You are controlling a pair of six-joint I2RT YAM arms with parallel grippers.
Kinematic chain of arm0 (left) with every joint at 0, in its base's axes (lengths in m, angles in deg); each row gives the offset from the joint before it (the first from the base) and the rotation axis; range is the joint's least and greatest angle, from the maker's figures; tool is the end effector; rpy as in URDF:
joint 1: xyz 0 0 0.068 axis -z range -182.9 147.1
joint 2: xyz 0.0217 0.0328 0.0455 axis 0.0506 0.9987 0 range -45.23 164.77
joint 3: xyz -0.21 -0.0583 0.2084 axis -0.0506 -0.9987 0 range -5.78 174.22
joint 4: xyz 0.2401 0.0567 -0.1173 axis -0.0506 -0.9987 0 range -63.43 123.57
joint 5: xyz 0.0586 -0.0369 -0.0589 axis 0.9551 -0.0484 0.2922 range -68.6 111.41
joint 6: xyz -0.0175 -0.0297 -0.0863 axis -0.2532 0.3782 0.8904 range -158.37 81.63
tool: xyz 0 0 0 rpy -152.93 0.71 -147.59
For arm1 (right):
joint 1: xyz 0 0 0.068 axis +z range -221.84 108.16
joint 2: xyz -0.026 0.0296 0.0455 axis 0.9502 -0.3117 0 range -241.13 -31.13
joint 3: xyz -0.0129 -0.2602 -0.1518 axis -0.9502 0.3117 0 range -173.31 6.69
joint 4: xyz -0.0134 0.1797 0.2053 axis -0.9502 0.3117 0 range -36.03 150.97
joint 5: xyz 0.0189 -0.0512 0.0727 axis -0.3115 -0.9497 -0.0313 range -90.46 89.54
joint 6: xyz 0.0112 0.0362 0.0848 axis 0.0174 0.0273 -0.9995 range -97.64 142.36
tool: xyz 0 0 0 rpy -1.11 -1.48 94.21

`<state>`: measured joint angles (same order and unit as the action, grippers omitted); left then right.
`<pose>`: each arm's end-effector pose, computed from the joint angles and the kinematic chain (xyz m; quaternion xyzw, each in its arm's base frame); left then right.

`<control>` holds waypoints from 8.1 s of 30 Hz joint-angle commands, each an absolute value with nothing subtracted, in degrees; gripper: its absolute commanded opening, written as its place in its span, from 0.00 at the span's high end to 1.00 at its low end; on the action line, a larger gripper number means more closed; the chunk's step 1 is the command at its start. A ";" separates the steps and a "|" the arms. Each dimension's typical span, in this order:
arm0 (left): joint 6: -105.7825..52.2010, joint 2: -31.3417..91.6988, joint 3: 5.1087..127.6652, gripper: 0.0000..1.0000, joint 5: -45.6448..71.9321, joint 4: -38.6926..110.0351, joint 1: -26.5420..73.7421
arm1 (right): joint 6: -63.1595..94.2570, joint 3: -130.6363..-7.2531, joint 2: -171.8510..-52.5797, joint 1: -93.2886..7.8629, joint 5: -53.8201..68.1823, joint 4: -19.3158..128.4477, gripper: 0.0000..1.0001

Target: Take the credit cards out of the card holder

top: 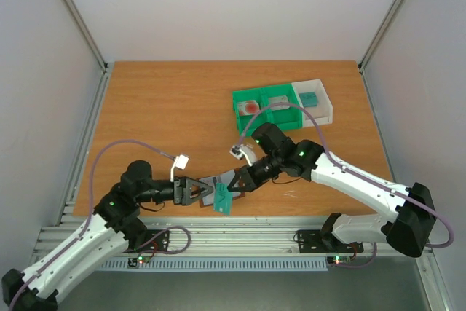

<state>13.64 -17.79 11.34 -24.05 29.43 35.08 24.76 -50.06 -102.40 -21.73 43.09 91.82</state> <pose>0.0830 -0.1406 0.2286 0.1458 0.7525 -0.6154 0.1836 0.1304 0.2457 0.2784 -0.4961 0.7354 0.4423 0.1319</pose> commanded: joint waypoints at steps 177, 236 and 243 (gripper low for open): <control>15.87 19.77 18.68 0.46 5.08 21.68 35.22 | 18.38 -53.04 -109.52 -49.69 27.60 94.66 0.69; 12.78 23.57 16.01 0.88 3.65 25.40 35.18 | 9.88 -44.80 -132.96 -21.32 24.04 67.89 0.89; 12.91 20.57 16.76 0.82 4.08 23.12 35.24 | 10.12 -44.77 -132.22 -21.33 23.68 68.46 0.90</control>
<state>13.64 22.74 16.15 3.82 23.48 35.08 10.40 -45.54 -132.28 -21.84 23.68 68.41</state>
